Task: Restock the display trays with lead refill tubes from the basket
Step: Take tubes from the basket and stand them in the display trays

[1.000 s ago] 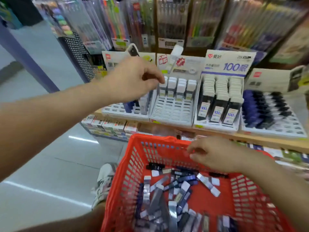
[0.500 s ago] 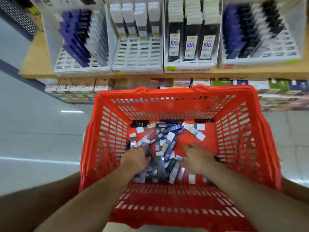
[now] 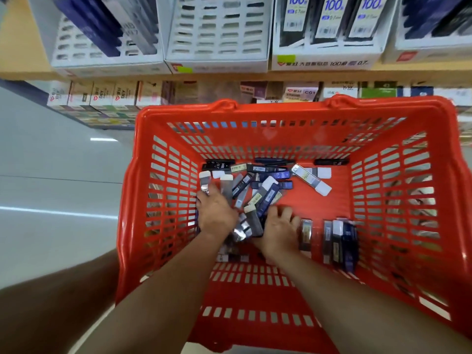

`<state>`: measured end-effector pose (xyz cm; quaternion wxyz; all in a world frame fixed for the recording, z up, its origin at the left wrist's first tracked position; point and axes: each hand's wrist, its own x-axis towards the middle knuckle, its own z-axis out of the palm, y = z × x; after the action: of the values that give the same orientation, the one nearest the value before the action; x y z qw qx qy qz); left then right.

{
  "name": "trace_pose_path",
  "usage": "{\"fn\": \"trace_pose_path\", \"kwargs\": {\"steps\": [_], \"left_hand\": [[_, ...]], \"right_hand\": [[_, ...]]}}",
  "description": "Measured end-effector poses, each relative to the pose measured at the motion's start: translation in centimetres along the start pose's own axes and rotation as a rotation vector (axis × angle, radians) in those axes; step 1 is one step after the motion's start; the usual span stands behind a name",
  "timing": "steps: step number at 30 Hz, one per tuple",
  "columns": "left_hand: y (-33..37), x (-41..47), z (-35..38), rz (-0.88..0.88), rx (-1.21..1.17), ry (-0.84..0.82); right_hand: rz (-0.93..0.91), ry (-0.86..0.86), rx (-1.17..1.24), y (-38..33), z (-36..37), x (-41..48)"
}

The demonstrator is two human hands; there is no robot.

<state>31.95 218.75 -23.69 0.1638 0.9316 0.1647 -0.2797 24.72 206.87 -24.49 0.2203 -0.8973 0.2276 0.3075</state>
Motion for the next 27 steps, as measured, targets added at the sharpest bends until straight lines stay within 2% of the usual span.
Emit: {"fn": "trace_pose_path", "kwargs": {"steps": [3, 6, 9, 12, 16, 20, 23, 27], "left_hand": [[-0.4, 0.0, 0.0, 0.045, 0.043, -0.003], [-1.4, -0.2, 0.5, 0.078, 0.135, 0.029], [-1.4, -0.1, 0.1, 0.060, 0.084, 0.055], [-0.3, -0.3, -1.2, -0.051, -0.231, 0.020], [1.5, -1.1, -3.3, -0.269, -0.962, -0.240], [4.0, -3.6, -5.4, -0.178, -1.066, -0.335], [5.5, -5.7, -6.2, -0.036, -1.051, -0.268], [6.9, -8.4, -7.8, 0.140, -1.040, -0.175]], "right_hand": [[0.010, 0.028, 0.101, -0.4, 0.5, -0.5], [0.015, -0.072, 0.231, -0.1, -0.2, 0.3], [0.097, -0.188, 0.565, 0.6, -3.0, 2.1], [0.294, -0.336, 0.954, 1.1, -6.0, 3.0], [0.375, -0.531, 1.342, 1.1, -8.6, 2.2], [0.227, -0.442, 1.276, -0.2, -9.7, 0.4], [0.165, -0.364, 1.282, -1.4, -10.4, -1.4], [0.057, -0.343, 1.424, -2.3, -12.5, -4.0]]}}
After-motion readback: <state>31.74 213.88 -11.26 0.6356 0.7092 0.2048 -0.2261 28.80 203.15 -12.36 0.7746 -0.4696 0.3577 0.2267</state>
